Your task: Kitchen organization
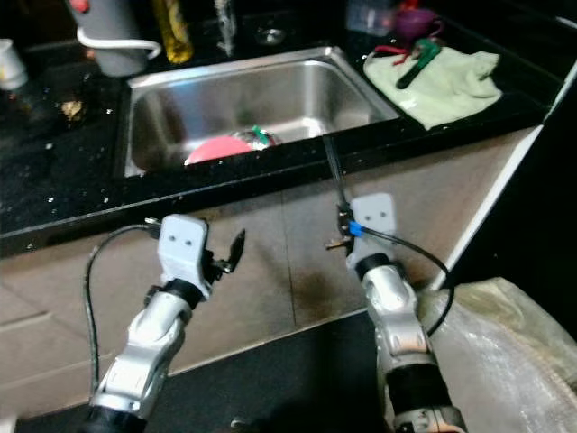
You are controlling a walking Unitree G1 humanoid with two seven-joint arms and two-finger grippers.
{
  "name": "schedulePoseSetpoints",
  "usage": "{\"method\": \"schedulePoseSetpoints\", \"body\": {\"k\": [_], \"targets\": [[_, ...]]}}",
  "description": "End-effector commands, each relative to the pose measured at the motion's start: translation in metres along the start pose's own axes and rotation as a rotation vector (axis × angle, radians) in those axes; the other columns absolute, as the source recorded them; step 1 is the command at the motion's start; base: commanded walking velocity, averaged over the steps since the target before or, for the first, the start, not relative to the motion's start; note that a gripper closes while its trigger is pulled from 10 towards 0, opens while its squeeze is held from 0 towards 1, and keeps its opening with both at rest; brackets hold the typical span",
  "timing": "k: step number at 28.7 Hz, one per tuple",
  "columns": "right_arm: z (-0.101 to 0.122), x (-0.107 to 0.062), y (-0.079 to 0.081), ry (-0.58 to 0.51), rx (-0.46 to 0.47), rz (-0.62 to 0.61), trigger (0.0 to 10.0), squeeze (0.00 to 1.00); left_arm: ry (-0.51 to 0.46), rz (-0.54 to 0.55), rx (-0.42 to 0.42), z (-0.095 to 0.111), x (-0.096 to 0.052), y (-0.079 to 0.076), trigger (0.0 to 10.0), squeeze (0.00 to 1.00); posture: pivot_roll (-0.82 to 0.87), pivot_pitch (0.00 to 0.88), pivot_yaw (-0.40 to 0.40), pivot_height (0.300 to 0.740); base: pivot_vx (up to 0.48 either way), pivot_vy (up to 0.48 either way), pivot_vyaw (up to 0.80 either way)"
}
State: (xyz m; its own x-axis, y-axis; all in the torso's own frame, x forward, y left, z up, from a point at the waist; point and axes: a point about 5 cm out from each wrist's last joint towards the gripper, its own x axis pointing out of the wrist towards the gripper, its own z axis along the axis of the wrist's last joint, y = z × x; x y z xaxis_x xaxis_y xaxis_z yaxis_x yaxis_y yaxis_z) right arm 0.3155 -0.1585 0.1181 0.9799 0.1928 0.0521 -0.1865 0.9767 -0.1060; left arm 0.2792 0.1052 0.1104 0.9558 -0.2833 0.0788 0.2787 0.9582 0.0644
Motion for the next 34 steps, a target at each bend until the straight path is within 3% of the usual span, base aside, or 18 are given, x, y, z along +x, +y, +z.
{"method": "schedulePoseSetpoints", "body": {"k": [1, 22, 34], "targets": [[-0.0051, -0.0019, 0.0009, 0.023, 0.004, 0.005, 10.0, 0.0, 0.003, -0.004, 0.009, -0.0002, 0.0001, 0.0004, 10.0, 0.0, -0.03, 0.052, 0.016, 0.74, 0.0, 0.0, 0.8], [-0.0049, -0.0016, 0.0, 0.011, 0.024, 0.004, 10.0, 0.0, 0.002, -0.007, 0.007, -0.0004, -0.0001, -0.0003, 10.0, 0.0, -0.03, 0.045, 0.013, 0.74, 0.0, 0.0, 0.8], [-0.0005, -0.0006, -0.004, -0.03, 0.079, -0.007, 10.0, 0.0, 0.007, -0.001, 0.011, -0.0013, -0.0006, 0.0005, 10.0, 0.0, -0.03, 0.036, 0.015, 0.74, 0.0, 0.0, 0.0]]}}
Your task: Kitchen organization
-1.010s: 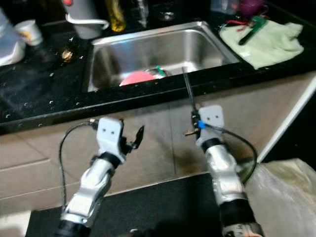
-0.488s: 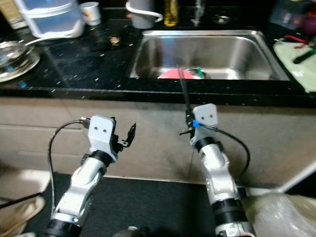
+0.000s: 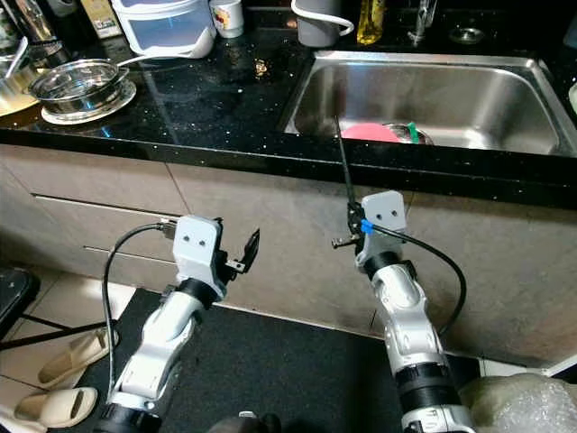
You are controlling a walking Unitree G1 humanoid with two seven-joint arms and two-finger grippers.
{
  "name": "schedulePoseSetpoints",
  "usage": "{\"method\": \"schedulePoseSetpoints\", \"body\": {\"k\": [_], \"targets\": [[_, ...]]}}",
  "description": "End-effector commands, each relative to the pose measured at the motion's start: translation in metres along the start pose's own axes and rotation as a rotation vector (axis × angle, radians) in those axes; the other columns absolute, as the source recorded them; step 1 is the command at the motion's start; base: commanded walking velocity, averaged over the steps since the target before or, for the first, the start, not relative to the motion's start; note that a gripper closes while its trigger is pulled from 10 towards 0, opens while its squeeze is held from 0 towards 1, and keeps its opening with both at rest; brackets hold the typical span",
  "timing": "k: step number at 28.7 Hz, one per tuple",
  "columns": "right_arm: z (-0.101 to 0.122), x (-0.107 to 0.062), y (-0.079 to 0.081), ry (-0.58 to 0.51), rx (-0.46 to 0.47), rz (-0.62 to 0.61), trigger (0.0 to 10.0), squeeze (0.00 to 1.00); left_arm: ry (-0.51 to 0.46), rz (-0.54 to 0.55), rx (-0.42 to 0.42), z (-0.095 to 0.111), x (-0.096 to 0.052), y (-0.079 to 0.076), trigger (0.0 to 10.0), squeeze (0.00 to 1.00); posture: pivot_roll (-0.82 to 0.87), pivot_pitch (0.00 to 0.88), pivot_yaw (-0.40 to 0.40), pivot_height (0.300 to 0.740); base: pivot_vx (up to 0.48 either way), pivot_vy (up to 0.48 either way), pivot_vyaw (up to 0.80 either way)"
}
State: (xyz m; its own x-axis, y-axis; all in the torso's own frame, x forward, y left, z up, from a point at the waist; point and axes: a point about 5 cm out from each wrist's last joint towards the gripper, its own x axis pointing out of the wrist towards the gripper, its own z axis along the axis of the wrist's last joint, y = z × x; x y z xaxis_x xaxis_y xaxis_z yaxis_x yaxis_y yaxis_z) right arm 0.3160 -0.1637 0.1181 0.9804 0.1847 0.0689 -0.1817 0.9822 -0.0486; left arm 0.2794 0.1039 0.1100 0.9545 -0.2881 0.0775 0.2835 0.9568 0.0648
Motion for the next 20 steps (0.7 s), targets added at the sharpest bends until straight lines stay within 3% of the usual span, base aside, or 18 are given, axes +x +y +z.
{"method": "schedulePoseSetpoints", "body": {"k": [1, 5, 9, 12, 13, 16, 20], "targets": [[0.004, 0.001, -0.002, -0.034, 0.04, -0.007, 10.0, 0.0, 0.006, 0.004, 0.014, -0.001, -0.001, 0.002, 10.0, 0.0, -0.03, 0.032, 0.016, 0.74, 0.0, 0.0, 0.0], [0.012, 0.004, -0.008, -0.061, 0.061, -0.021, 10.0, 0.0, 0.004, 0.001, 0.017, 0.0, -0.001, 0.001, 10.0, 0.0, -0.03, 0.032, 0.016, 0.74, 0.0, 0.0, 0.0], [0.048, 0.013, -0.021, -0.196, 0.161, -0.037, 10.0, 0.0, 0.003, -0.001, 0.018, 0.0, 0.0, 0.002, 10.0, 0.0, -0.03, 0.033, 0.02, 0.74, 0.0, 0.0, 0.0], [0.058, 0.015, -0.025, -0.233, 0.19, -0.036, 10.0, 0.0, 0.003, -0.001, 0.018, 0.0, 0.0, 0.002, 10.0, 0.0, -0.03, 0.034, 0.021, 0.74, 0.0, 0.0, 0.0], [0.07, 0.016, -0.03, -0.283, 0.238, -0.028, 10.0, 0.0, 0.003, -0.001, 0.018, 0.001, 0.001, 0.002, 10.0, 0.0, -0.03, 0.034, 0.021, 0.74, 0.0, 0.0, 0.0], [0.104, 0.018, -0.039, -0.41, 0.411, 0.041, 10.0, 0.0, 0.001, -0.003, 0.017, 0.001, 0.001, 0.003, 10.0, 0.0, -0.03, 0.035, 0.022, 0.74, 0.0, 0.0, 0.0], [0.128, 0.019, -0.03, -0.479, 0.444, 0.145, 10.0, 0.0, 0.002, -0.001, 0.018, 0.001, 0.002, 0.005, 10.0, 0.0, -0.03, 0.035, 0.022, 0.74, 0.0, 0.0, 0.0]]}}
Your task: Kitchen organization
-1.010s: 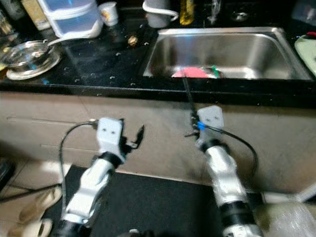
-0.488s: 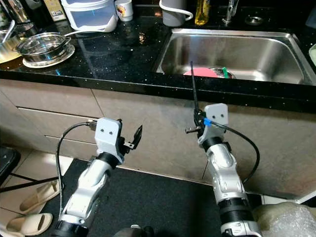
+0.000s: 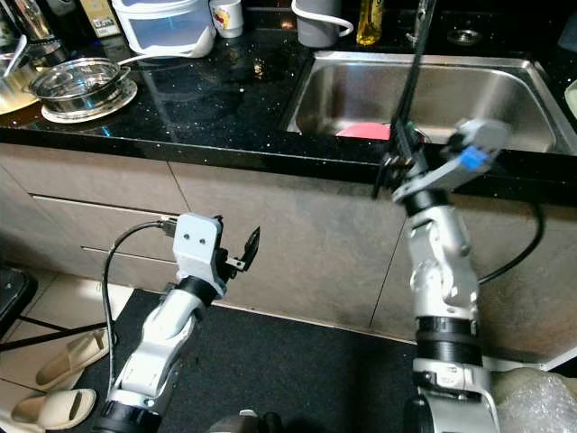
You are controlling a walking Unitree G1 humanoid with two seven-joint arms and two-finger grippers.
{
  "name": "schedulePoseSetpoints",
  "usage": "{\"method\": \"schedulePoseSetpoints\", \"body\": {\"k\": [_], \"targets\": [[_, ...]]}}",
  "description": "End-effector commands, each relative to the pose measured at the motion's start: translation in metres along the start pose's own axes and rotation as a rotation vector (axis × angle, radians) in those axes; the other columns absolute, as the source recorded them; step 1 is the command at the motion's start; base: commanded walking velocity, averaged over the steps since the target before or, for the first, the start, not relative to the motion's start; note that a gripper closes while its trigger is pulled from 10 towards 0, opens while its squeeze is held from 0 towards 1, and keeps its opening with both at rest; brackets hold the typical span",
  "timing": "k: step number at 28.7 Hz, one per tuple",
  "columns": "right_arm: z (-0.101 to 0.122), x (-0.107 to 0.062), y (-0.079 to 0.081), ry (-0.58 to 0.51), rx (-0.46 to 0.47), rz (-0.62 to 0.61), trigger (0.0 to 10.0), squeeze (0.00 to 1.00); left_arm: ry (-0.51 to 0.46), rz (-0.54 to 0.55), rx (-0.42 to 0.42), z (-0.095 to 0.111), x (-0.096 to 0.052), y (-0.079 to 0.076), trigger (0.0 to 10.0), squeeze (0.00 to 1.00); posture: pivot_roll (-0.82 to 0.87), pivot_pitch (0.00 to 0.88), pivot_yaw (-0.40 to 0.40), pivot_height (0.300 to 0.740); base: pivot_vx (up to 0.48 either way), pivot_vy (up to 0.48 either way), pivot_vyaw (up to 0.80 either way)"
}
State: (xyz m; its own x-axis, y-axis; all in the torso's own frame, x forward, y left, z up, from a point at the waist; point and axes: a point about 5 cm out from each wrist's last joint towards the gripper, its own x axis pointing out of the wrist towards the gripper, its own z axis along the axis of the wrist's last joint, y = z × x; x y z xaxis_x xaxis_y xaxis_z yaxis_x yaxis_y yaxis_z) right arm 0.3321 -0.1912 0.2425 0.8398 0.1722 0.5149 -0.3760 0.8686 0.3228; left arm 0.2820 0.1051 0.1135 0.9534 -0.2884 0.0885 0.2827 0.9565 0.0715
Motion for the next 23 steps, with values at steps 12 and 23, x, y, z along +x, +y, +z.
{"method": "schedulePoseSetpoints", "body": {"k": [12, 23], "targets": [[-0.005, 0.041, 0.027, 0.081, -0.353, 0.018, 10.0, 0.0, -0.017, -0.045, 0.027, 0.004, 0.009, 0.003, 10.0, 0.0, -0.02, 0.026, 0.03, 0.74, 0.0, 0.0, 0.0], [-0.014, 0.055, 0.028, 0.12, -0.451, -0.053, 10.0, 0.0, -0.027, -0.03, 0.036, 0.007, 0.01, 0.014, 10.0, 0.0, 0.0, 0.023, 0.023, 0.74, 0.25, 0.0, 0.0]]}}
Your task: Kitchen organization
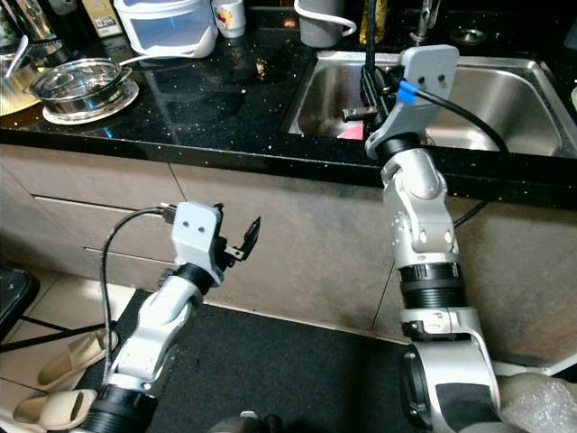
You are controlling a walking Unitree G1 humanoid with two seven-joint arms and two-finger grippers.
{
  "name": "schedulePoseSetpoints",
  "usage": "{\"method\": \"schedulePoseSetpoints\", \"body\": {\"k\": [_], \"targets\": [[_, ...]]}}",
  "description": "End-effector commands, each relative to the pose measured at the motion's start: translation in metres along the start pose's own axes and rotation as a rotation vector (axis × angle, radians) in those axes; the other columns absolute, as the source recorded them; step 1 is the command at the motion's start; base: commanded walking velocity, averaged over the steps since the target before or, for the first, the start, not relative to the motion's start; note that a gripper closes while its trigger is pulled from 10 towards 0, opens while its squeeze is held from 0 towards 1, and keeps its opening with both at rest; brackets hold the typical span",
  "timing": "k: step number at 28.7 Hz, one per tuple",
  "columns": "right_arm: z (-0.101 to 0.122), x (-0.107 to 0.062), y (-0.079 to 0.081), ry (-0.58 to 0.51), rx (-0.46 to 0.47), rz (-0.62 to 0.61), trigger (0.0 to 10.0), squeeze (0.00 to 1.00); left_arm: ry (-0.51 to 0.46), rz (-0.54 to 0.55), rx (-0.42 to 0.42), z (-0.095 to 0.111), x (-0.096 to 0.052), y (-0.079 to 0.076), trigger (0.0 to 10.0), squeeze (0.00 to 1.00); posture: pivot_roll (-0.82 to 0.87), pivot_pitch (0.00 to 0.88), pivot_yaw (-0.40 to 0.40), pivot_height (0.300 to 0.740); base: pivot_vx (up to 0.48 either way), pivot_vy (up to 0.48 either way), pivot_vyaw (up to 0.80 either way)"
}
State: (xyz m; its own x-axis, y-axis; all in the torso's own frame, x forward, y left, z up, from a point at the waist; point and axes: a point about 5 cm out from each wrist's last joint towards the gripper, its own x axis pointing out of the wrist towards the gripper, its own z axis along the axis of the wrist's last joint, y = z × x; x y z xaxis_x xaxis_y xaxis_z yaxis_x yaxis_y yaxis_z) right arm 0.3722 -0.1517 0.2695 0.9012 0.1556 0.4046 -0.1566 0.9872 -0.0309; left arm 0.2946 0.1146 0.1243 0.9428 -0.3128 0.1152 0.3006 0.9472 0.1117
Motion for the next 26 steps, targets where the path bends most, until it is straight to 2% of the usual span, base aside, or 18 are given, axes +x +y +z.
{"method": "schedulePoseSetpoints", "body": {"k": [1, 12, 21, 26], "targets": [[-0.0013, 0.0018, 0.0008, 0.004, -0.028, -0.006, 10.0, 0.0, 0.002, -0.006, -0.002, -0.0018, 0.0002, 0.0001, 10.0, 0.0, 0.0, 0.022, 0.022, 0.74, 0.274, 0.0, 0.0], [-0.0028, 0.0049, -0.0004, 0.007, -0.035, -0.031, 10.0, 0.0, 0.003, -0.01, -0.001, -0.0025, -0.0012, 0.0008, 10.0, 0.0, 0.0, 0.022, 0.02, 0.74, 0.298, 0.0, 0.0], [-0.0039, 0.0058, 0.0004, 0.014, -0.036, -0.028, 10.0, 0.0, 0.009, -0.044, -0.005, -0.0034, -0.0031, -0.0012, 10.0, 0.0, 0.0, 0.023, 0.019, 0.74, 0.306, 0.0, -0.72], [-0.0025, 0.0061, 0.0017, -0.002, -0.033, -0.022, 10.0, 0.0, 0.003, -0.084, -0.017, -0.0018, -0.006, -0.0053, 10.0, 0.0, 0.0, 0.024, 0.016, 0.74, 0.306, 0.0, 0.0]]}}
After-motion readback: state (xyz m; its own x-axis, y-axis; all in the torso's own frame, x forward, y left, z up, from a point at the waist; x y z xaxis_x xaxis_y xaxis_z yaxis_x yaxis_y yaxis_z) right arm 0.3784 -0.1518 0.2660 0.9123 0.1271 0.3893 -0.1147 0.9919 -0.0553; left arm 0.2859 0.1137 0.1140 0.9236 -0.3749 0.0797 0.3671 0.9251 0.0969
